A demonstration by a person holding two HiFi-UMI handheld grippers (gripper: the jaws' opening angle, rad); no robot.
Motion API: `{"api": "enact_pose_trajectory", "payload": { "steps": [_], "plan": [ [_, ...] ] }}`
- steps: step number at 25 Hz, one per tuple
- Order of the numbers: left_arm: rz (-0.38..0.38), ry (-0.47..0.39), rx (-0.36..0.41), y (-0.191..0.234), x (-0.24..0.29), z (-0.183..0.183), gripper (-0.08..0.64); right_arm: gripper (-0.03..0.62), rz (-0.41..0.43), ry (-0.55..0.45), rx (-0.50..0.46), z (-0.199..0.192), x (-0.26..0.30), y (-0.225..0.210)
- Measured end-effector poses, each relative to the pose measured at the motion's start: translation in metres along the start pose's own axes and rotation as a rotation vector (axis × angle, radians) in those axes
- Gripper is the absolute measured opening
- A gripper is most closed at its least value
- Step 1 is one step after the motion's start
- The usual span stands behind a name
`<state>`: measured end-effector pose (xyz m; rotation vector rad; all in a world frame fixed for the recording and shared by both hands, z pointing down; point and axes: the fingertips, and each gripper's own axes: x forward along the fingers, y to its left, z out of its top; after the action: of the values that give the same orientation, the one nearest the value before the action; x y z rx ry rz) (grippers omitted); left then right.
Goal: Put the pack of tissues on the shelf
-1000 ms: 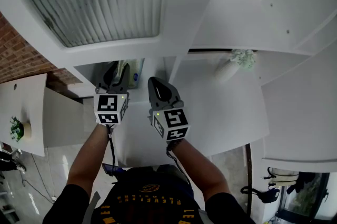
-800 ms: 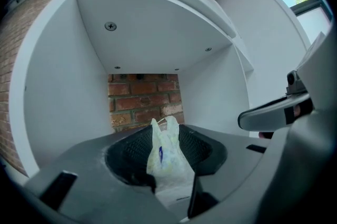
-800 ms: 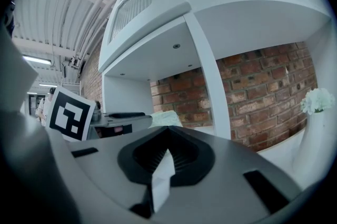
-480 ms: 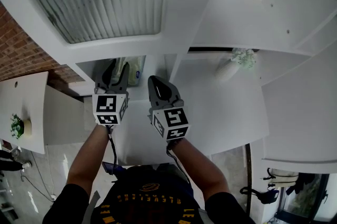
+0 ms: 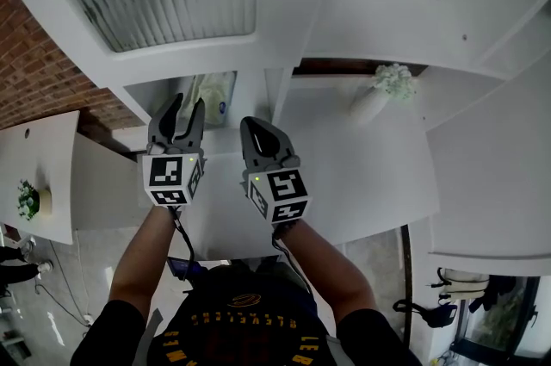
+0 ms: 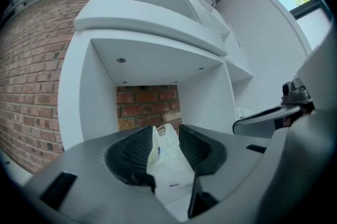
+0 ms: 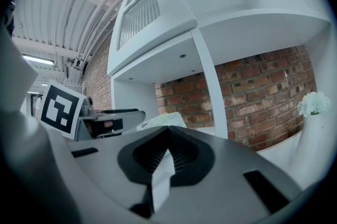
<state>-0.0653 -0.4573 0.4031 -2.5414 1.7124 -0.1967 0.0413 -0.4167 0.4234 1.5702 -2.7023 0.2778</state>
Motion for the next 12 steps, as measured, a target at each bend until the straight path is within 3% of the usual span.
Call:
{"api": "enact_pose_trajectory", "payload": {
  "steps": [5, 12],
  "plan": [
    [0.018, -0.082, 0.056, -0.004, -0.028, 0.026, 0.138, -0.002, 0.007, -0.003, -0.008, 0.002, -0.012, 0.006],
    [0.008, -0.107, -0.007, -0.017, -0.070, 0.034, 0.138, -0.002, 0.028, 0.004, -0.008, -0.004, -0.031, 0.021]
  ]
}}
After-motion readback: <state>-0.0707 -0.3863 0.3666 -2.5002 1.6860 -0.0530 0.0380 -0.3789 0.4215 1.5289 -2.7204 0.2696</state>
